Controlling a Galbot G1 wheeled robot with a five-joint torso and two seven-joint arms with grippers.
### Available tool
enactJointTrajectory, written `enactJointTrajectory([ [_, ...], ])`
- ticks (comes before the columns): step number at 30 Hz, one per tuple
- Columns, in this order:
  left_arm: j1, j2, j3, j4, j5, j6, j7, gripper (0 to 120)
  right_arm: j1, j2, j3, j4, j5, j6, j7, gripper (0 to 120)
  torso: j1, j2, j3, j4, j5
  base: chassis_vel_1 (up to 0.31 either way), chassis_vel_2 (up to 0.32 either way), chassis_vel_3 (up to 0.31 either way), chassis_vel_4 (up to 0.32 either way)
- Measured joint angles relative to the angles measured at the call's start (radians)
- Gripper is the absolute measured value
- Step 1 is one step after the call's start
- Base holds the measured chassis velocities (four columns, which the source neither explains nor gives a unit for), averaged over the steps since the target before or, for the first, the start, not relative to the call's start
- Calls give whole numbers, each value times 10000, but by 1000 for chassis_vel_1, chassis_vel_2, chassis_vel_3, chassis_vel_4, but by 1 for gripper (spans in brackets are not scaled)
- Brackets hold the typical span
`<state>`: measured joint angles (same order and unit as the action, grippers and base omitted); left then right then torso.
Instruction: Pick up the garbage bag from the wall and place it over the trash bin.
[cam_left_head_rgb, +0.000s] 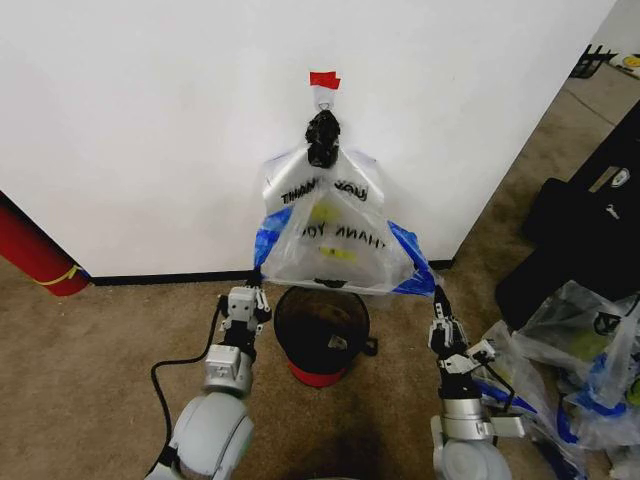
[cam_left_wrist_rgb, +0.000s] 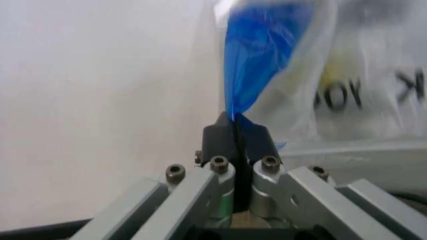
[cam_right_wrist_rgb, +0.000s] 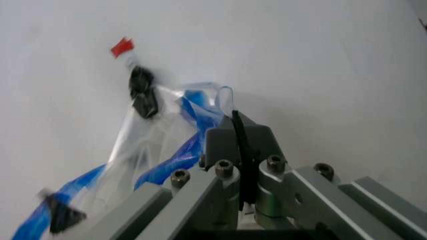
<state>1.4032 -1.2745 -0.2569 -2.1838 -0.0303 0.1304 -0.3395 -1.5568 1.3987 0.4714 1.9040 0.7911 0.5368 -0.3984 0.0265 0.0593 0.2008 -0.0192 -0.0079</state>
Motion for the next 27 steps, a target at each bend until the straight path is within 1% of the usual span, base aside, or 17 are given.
enactJointTrajectory([
  [2,160,19,-74,-161,7,-109,-29,0,-155,-145,1,124,-399,163,-40,0,0,0,0,0,-1,0,0,0,0],
  [5,273,13,-86,-585,-12,-221,-30,0,-251,-223,5,518,-522,216,-75,0,0,0,0,0,-1,0,0,0,0],
  [8,355,-5,-10,-1041,-41,-360,54,0,-255,-193,6,1014,-523,211,-91,0,1,0,0,0,-2,0,0,0,0],
  [9,355,-5,-10,-1041,-41,-360,54,0,-255,-193,6,1014,-523,211,-91,0,1,0,0,0,-2,0,0,0,0],
  [14,585,-46,160,-1813,-215,-454,148,0,-166,-70,39,1759,-567,184,-324,0,1,-1,1,0,-2,0,0,0,0],
  [15,585,-46,160,-1813,-215,-454,148,0,-166,-70,39,1759,-567,184,-324,0,1,-1,1,0,-2,0,0,0,0],
  [20,905,-86,187,-2335,-318,-441,152,0,-111,52,-13,2473,-576,86,-559,0,2,-2,1,-1,-1,0,0,0,0],
  [27,938,-142,44,-2509,-514,-195,47,0,190,117,-154,2708,-576,-102,-633,0,1,-1,1,0,-2,0,0,0,0],
])
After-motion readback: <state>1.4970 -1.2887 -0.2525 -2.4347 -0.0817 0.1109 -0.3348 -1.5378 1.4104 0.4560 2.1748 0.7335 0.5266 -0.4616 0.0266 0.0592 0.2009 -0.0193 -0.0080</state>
